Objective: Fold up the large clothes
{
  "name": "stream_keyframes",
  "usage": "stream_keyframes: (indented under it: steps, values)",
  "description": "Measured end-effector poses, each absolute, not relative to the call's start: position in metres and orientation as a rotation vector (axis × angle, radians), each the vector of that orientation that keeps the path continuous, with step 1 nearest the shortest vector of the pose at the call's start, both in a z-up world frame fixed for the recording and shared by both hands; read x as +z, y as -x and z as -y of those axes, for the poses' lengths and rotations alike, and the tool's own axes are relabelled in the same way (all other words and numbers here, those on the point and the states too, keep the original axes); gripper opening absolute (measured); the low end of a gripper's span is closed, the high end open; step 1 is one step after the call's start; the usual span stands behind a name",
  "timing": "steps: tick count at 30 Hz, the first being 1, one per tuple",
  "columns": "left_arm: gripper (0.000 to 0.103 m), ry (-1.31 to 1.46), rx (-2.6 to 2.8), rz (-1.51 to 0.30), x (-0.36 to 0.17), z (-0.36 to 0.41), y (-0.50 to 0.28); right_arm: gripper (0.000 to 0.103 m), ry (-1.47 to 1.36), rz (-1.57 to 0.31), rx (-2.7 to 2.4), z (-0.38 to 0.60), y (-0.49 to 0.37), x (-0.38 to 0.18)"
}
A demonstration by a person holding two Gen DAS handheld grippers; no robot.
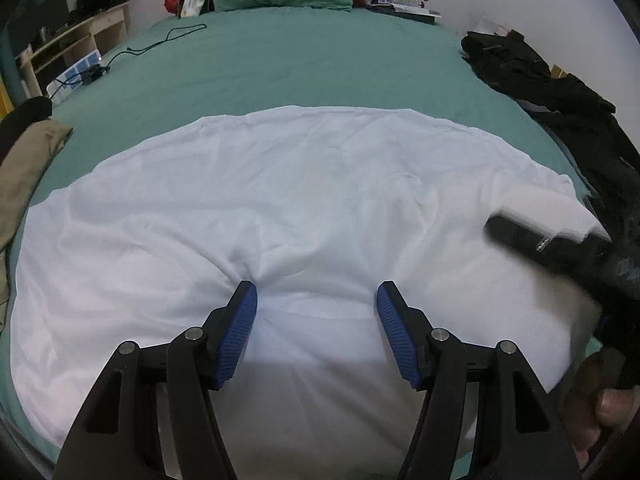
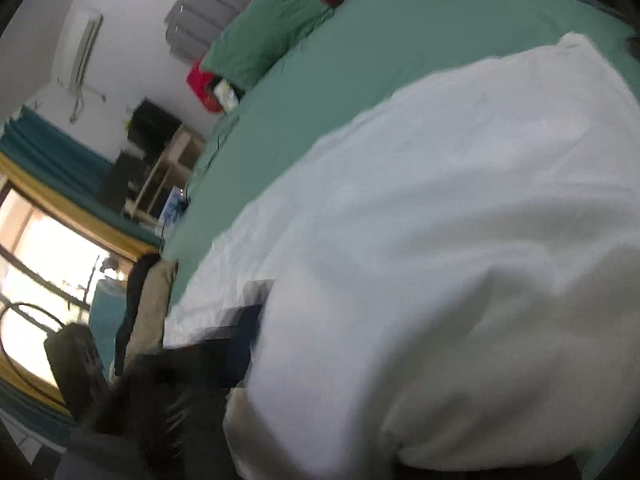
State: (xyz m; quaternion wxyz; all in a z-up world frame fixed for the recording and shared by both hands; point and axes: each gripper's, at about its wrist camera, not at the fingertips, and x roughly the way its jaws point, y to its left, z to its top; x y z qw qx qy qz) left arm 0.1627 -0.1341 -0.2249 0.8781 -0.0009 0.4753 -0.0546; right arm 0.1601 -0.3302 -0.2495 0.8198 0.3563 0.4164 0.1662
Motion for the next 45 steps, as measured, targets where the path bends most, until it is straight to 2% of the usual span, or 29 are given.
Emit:
stream_keyframes:
  steps: [2,10,15,20,26,31,33,35,36,38,40,45]
  values:
    - [0.066,0.008,-0.124,-0.991,-0.224,0.131,-0.163,0.018,-0.776,-0.888,0.358,0.327,-0.162,-0.251]
    - [0.066,0.033,-0.183,-0.959,-0.193,0.104,-0.160,0.016,-0.495,-0.826,0.323,0.293,-0.166,-0.198]
    - [0.066,0.099,-0.117,-0.860,-0.154,0.040,-0.141,0.016,-0.278,-0.805,0.299,0.258,-0.162,-0.166]
    - [0.066,0.113,-0.022,-0.813,-0.143,-0.026,-0.125,0.016,-0.088,-0.811,0.279,0.208,-0.165,-0.142]
    - [0.066,-0.012,0.048,-0.749,-0.141,-0.077,-0.110,0.016,0.104,-0.846,0.340,0.135,-0.164,-0.140]
    - [0.066,0.074,0.106,-0.753,-0.146,-0.125,-0.113,0.020,0.200,-0.925,0.424,0.072,-0.162,-0.158]
    - [0.066,0.119,0.116,-0.767,-0.151,-0.145,-0.114,0.025,0.238,-0.975,0.465,0.055,-0.158,-0.168]
    - [0.066,0.150,0.102,-0.776,-0.152,-0.161,-0.115,0.044,0.324,-1.004,0.532,0.029,-0.150,-0.179]
    - [0.066,0.175,0.094,-0.776,-0.152,-0.172,-0.116,0.050,0.345,-1.004,0.561,0.021,-0.146,-0.180]
    - [0.066,0.210,0.081,-0.773,-0.150,-0.189,-0.118,0.072,0.400,-0.993,0.667,0.001,-0.133,-0.182]
    - [0.066,0.229,0.092,-0.768,-0.148,-0.205,-0.122,0.079,0.438,-0.977,0.735,-0.012,-0.124,-0.182]
    - [0.066,0.402,0.039,-0.772,-0.149,-0.236,-0.131,0.080,0.433,-0.972,0.873,-0.023,-0.110,-0.181]
